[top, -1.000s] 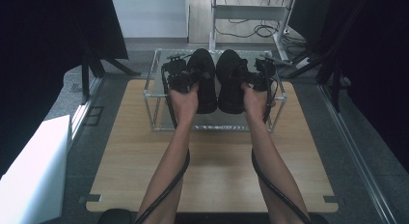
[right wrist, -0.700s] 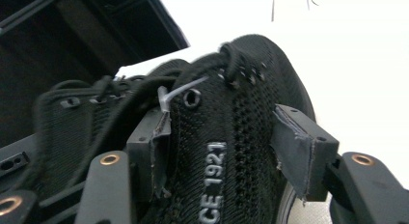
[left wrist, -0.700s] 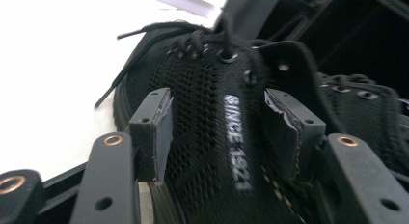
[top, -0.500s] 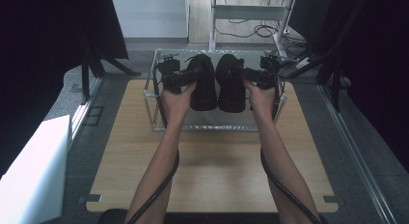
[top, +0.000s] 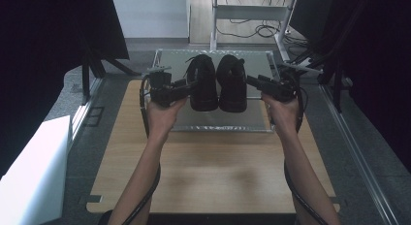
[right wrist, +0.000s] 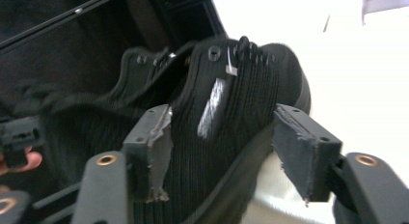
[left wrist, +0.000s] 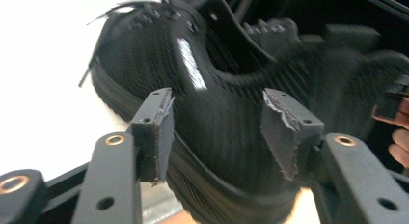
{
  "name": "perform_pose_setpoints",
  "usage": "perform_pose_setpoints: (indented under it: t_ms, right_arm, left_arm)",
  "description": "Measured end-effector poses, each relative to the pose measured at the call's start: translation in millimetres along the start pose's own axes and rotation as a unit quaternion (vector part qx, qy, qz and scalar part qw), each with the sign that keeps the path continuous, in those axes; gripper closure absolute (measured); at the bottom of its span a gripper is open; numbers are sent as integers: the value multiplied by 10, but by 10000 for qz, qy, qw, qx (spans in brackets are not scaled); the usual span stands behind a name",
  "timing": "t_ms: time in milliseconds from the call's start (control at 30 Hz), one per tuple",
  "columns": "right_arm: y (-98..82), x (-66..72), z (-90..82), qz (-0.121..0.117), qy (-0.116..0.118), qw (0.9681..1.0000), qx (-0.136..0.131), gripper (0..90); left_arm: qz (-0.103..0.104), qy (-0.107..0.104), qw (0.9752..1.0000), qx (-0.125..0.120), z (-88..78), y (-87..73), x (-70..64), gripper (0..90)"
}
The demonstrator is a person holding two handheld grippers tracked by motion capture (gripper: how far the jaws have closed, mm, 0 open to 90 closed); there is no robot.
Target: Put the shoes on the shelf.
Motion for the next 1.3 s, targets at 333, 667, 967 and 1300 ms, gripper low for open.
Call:
perform_pose_setpoints:
  t_ms: [333,667,967,1300]
  right_arm:
    - [-421,3,-325,-198,307,9993,127,515]
    - [-822,237,-384,-502,556,9968,294,858]
    - [-955,364,-266,-641,638,9955,280,899]
    - [-982,313,-141,-517,521,9973,55,900]
  left_arm:
    - [228,-262,9993,-99,-221,-284,-122,635]
    - [653,-113,9978,-32,-252,-625,-284,845]
    - [909,-10,9959,-2,-135,-762,-382,895]
    - [816,12,9967,-48,-4,-805,-329,895]
Point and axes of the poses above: each handheld gripper's, and its own axes: z roughly forward along the jaws, y roughly out of its top, x roughly to its left, the point moved 5 cm from there along z, roughly forward along the jaws, and after that the axes turned 3 degrees about z, right-handed, at the moved point
